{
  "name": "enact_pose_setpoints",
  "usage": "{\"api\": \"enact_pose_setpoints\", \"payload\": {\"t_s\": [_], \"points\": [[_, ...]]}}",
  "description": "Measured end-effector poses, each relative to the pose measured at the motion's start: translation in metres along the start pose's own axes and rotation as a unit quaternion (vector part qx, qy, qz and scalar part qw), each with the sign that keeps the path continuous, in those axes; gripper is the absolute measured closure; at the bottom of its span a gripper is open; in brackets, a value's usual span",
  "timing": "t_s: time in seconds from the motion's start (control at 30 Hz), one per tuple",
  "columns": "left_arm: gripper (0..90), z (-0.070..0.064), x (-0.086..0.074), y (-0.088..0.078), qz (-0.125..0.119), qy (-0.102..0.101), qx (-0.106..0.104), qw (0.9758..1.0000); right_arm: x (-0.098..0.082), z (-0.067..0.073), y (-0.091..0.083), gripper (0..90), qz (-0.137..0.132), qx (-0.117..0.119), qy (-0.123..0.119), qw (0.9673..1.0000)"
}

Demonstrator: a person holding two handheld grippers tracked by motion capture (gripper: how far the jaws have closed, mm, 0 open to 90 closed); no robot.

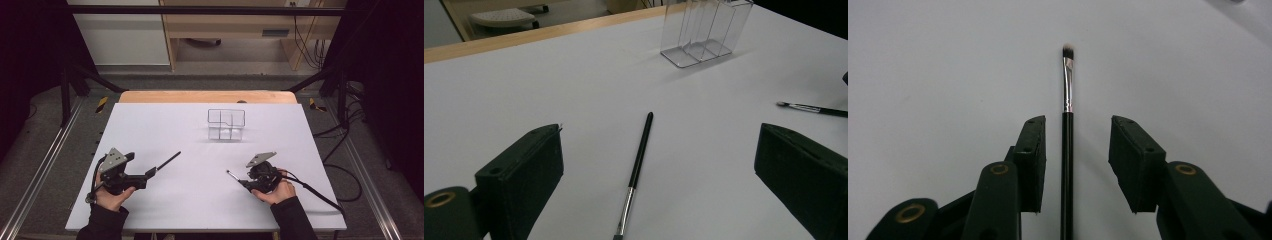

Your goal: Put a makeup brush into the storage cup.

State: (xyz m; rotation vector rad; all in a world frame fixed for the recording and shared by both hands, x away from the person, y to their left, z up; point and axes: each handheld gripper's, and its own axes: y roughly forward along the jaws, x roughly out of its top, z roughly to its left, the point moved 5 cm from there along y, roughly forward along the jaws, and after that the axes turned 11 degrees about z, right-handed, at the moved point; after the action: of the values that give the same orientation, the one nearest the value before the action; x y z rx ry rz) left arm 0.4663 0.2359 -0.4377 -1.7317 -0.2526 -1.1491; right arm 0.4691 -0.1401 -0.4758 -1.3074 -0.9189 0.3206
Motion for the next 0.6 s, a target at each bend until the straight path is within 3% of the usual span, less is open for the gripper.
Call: {"api": "enact_pose_setpoints", "payload": {"t_s": [0.3, 0.6], "points": [[4.6, 0.0, 0.0, 0.0, 0.001, 0.0, 0.0, 1.0, 0.021, 0.001, 0.003, 56.7, 0.066, 0.001, -0.007, 0.9978], [4.5, 0.0, -0.001, 0.002, 0.005, 0.002, 0.001, 1.0, 0.022, 0.0, 0.021, 62.0, 0.127, 0.004, -0.013, 0.9918]]}}
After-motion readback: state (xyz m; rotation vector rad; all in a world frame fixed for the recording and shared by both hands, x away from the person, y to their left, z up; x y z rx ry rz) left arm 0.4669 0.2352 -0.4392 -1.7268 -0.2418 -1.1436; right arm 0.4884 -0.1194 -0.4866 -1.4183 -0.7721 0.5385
